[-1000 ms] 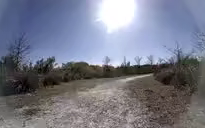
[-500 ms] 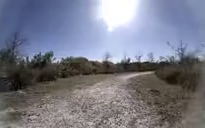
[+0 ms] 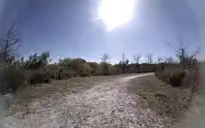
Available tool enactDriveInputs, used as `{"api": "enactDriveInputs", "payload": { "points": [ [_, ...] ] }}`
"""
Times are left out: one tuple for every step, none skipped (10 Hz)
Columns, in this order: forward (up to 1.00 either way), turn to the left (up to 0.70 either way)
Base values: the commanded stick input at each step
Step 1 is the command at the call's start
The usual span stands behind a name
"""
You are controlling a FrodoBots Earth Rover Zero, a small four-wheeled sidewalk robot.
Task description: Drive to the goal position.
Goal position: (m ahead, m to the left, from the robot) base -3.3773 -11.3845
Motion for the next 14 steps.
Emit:
{"api": "enactDriveInputs", "payload": {
  "points": [
    [0.70, 0.00],
    [0.70, 0.00],
    [0.70, 0.00],
    [0.70, 0.00],
    [0.70, -0.08],
    [0.70, -0.10],
    [0.70, -0.02],
    [0.70, -0.01],
    [0.70, -0.03],
    [0.70, -0.16],
    [0.70, -0.10],
    [0.70, -0.04],
    [0.70, -0.02],
    [0.70, -0.02]
  ]
}}
